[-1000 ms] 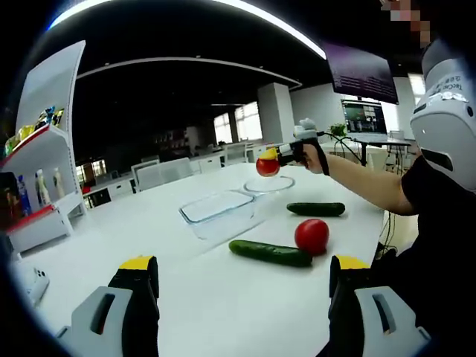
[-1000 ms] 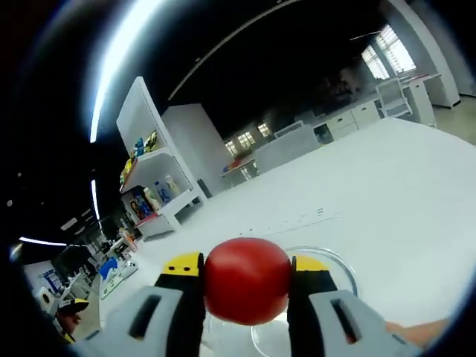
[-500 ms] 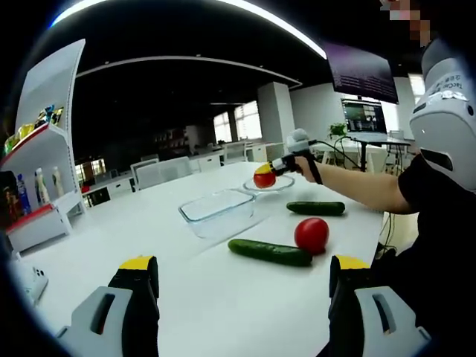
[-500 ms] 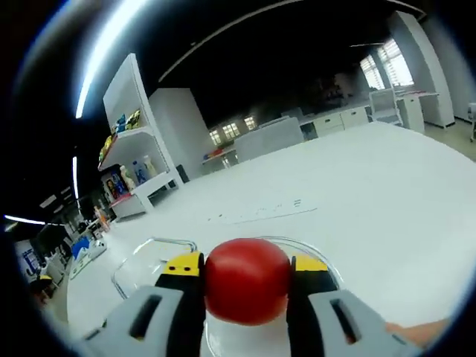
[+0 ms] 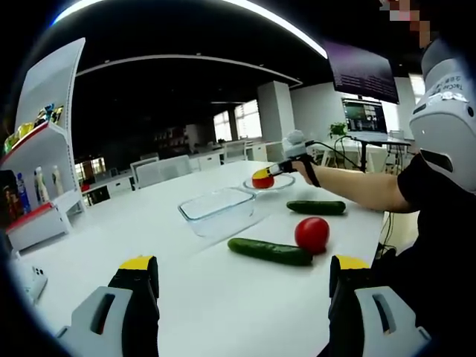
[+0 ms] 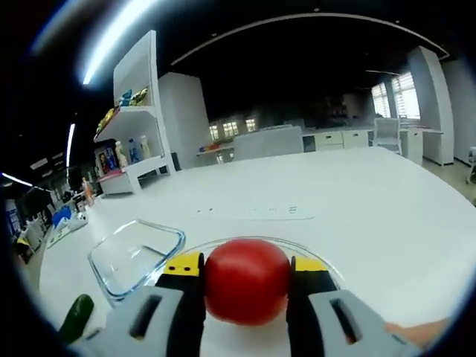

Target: Sort the scattered tomatoes and cucumbers on the table and place them into their respective storage containers

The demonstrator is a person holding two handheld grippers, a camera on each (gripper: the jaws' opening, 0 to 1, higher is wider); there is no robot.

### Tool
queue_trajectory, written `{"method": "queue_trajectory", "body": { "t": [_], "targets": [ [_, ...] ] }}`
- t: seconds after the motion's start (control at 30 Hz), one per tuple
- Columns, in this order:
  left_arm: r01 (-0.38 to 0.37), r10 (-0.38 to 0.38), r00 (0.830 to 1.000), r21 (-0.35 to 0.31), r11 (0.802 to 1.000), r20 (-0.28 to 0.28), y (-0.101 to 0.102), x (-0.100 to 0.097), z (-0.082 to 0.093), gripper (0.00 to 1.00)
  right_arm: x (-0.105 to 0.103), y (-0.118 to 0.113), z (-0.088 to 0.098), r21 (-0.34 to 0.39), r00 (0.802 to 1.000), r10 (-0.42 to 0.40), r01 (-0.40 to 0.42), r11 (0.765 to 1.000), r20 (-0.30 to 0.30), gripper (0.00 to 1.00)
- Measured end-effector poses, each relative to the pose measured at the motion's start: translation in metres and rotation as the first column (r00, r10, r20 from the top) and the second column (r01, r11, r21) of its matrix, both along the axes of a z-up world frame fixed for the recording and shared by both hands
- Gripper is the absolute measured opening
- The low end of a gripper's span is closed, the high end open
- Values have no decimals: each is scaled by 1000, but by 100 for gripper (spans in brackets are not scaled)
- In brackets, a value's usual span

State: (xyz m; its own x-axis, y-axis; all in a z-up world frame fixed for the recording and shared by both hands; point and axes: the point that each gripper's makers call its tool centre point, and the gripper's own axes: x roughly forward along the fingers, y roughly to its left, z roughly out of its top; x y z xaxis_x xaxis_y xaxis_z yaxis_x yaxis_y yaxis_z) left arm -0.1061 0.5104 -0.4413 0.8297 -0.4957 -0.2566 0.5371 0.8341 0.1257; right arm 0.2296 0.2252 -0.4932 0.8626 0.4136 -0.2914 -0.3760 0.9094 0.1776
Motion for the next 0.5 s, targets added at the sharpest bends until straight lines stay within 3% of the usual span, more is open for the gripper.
{"method": "queue_trajectory", "body": {
  "t": [0.5],
  "targets": [
    [9,-9,1000,3,1000,-2,-1,-2,-1,95,-2,7,-10,-53,1000,-3,4,999,14,38]
  ]
}}
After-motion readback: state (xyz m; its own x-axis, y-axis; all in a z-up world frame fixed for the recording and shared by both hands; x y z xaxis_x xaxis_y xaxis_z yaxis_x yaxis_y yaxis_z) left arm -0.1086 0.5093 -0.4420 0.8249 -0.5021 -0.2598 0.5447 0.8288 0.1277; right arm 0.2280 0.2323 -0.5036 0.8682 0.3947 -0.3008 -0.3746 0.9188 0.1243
